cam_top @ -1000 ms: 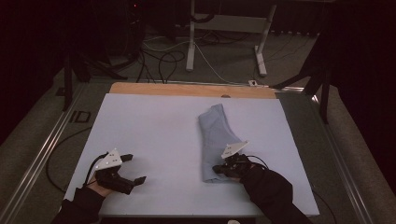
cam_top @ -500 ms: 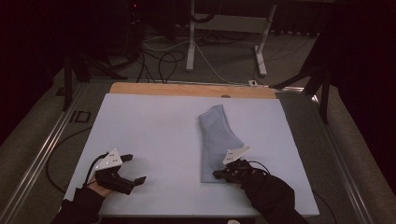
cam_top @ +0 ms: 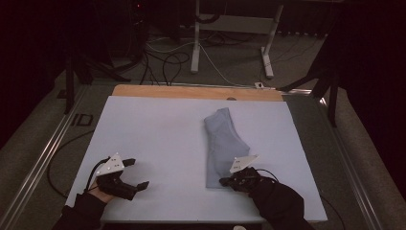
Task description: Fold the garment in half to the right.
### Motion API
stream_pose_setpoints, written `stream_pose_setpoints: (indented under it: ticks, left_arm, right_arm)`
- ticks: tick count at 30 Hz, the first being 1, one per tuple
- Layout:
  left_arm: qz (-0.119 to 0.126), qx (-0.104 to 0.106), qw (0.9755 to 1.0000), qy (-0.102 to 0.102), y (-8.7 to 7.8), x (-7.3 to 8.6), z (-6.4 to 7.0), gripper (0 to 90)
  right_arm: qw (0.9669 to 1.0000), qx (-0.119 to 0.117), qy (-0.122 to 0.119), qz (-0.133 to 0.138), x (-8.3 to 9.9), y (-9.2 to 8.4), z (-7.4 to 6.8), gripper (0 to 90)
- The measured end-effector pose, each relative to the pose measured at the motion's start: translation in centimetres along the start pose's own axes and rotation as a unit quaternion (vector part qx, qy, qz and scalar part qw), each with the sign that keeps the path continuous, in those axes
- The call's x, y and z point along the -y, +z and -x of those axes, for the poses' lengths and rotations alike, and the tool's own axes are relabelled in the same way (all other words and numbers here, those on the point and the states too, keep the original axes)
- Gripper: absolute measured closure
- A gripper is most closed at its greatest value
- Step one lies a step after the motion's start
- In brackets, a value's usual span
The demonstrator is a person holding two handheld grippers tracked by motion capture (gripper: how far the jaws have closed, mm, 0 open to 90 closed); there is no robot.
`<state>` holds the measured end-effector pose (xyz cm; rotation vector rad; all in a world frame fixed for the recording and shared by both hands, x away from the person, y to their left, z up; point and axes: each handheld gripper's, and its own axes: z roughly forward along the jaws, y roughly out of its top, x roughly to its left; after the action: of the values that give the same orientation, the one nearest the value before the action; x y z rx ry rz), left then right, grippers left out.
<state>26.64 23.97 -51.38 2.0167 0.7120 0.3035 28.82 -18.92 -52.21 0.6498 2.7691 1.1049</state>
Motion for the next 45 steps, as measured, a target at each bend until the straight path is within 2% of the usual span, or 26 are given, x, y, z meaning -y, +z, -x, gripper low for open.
stream_pose_setpoints:
  ticks: [3,4,5,7,9,15,18,20,23,30,34,41,45]
  left_arm:
    - [0.000,0.001,1.0000,0.001,0.0,-0.1,0.0,0.4]
    - [0.001,0.000,1.0000,0.001,0.0,0.0,0.0,0.5]
    - [0.000,0.000,1.0000,0.002,0.0,0.0,0.0,0.5]
    - [-0.002,0.001,1.0000,0.003,0.0,0.0,0.0,0.5]
    - [-0.001,0.000,1.0000,0.000,0.0,0.0,0.0,0.5]
    - [0.003,-0.001,1.0000,0.000,-0.2,-0.1,-0.1,0.5]
    - [0.002,-0.001,1.0000,0.004,-0.2,-0.1,0.0,0.5]
    - [0.004,-0.002,1.0000,0.002,-0.3,-0.1,0.0,0.4]
    - [0.003,-0.001,1.0000,0.005,-0.3,-0.1,0.0,0.5]
    - [0.002,0.000,1.0000,0.003,-0.4,-0.1,-0.1,0.4]
    - [0.001,0.001,1.0000,0.004,-0.4,-0.1,-0.1,0.5]
    - [0.005,-0.001,1.0000,0.002,-0.5,-0.1,-0.1,0.5]
    - [0.004,0.001,1.0000,0.002,-0.5,-0.1,-0.1,0.5]
  right_arm:
    - [1.0000,0.004,0.004,0.001,0.0,0.0,-0.2,90.0]
    - [1.0000,-0.001,-0.003,0.004,0.1,0.0,0.0,90.0]
    - [1.0000,-0.002,0.003,0.006,0.0,0.0,0.0,90.0]
    - [0.9999,-0.001,-0.009,0.010,-0.1,-0.1,0.2,89.9]
    - [0.9998,-0.004,-0.002,0.020,-0.4,-0.5,0.4,87.7]
    - [0.9988,-0.001,-0.004,0.049,-1.5,-1.5,0.5,71.0]
    - [0.9984,0.002,-0.009,0.055,-1.8,-1.9,0.5,57.9]
    - [0.9982,-0.004,-0.003,0.060,-2.1,-1.9,0.6,47.9]
    - [0.9977,-0.009,0.001,0.067,-2.5,-2.1,1.0,38.0]
    - [0.9960,-0.004,0.013,0.089,-3.3,-2.6,2.0,12.5]
    - [0.9948,-0.007,0.024,0.098,-3.4,-2.8,2.9,9.0]
    - [0.9909,0.013,0.030,0.130,-3.2,-3.7,3.9,9.0]
    - [0.9895,0.025,0.035,0.138,-2.8,-4.5,4.2,9.0]
